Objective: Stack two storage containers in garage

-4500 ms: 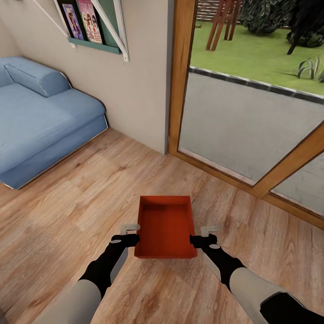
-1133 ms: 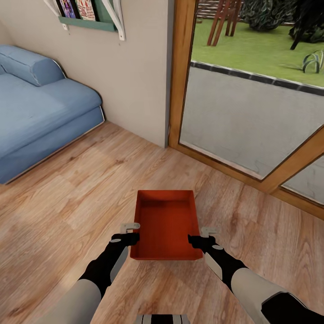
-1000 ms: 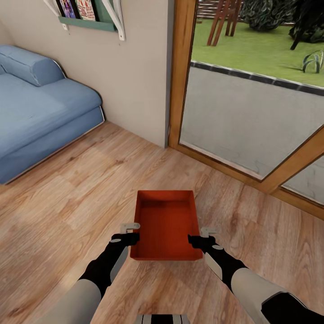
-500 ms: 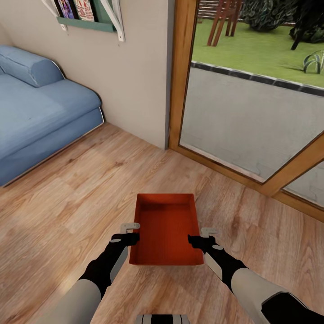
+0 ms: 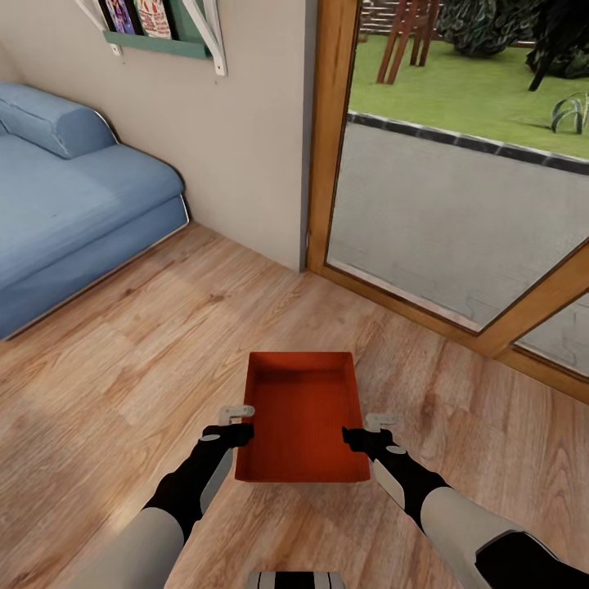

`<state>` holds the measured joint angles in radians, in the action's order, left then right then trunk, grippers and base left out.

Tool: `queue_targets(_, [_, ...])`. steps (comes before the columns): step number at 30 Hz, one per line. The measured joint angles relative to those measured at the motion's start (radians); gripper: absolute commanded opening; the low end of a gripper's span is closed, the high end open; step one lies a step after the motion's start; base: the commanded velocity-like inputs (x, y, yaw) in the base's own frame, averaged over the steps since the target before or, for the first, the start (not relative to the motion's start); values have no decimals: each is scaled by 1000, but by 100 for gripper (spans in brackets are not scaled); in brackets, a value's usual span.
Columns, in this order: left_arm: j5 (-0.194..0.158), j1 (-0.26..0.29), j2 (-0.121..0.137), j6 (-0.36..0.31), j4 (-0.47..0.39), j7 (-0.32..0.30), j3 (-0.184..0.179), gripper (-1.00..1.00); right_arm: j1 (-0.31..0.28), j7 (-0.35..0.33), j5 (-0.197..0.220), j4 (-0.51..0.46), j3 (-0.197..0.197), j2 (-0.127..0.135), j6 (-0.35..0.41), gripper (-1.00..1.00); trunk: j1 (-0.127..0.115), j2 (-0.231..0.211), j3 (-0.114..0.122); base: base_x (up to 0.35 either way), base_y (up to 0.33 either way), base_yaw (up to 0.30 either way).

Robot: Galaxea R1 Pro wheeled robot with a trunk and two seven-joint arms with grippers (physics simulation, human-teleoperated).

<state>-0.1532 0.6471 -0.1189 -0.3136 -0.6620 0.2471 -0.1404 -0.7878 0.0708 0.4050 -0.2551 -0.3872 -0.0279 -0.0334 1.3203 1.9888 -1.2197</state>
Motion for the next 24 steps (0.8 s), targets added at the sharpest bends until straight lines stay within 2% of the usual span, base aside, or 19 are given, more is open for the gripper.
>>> queue_targets(8, [0, 0, 0, 0, 4, 0, 0, 100, 0, 11, 0, 0, 0, 0, 0, 100, 0, 0, 0, 0, 0, 0])
queue_targets(24, [-20, 0, 0, 2, 4, 1, 0, 100, 0, 11, 0, 1, 0, 0, -1, 100, 61, 112, -50, 0, 0, 0])
